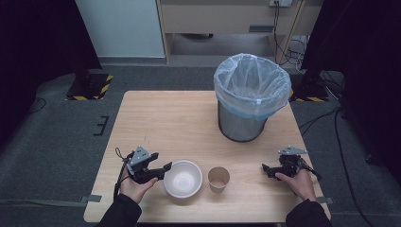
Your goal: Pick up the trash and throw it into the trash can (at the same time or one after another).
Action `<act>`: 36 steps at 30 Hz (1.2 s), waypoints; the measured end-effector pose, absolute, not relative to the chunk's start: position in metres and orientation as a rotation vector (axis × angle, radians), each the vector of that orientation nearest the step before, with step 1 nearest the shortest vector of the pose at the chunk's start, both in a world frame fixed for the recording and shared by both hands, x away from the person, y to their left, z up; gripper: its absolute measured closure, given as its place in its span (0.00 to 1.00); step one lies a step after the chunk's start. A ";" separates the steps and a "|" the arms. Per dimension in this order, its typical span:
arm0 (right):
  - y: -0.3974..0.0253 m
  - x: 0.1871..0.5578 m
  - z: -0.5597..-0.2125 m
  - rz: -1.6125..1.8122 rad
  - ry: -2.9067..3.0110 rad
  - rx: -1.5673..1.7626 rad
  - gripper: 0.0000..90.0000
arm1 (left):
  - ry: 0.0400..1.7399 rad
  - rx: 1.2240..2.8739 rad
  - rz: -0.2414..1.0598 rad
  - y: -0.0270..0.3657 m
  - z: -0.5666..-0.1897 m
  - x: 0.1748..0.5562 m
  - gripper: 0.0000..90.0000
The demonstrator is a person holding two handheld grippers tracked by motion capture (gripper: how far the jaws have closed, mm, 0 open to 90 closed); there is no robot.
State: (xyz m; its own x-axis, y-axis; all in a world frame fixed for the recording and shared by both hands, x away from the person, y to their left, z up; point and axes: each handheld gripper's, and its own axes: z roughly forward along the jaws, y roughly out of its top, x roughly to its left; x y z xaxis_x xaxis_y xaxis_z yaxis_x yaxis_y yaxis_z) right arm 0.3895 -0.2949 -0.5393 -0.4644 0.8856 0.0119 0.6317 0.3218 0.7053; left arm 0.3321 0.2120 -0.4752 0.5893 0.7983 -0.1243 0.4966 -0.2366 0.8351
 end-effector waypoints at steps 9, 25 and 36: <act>-0.295 0.389 -0.539 0.924 2.218 1.345 0.01 | 1.111 1.968 0.292 0.205 -0.498 0.335 0.45; -0.295 0.389 -0.539 0.924 2.219 1.345 0.01 | 1.162 2.017 0.190 0.196 -0.508 0.343 0.85; -0.295 0.389 -0.539 0.924 2.219 1.345 0.01 | 1.143 1.947 0.181 0.193 -0.493 0.339 0.90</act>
State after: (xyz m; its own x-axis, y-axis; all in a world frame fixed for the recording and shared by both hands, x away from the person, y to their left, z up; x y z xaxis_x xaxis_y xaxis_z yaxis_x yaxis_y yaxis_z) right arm 0.3892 -0.2948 -0.5392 -0.4668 0.8843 0.0113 0.6307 0.3239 0.7052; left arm 0.3389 0.1934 -0.4933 0.5723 0.7725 -0.2752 0.6498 -0.2225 0.7268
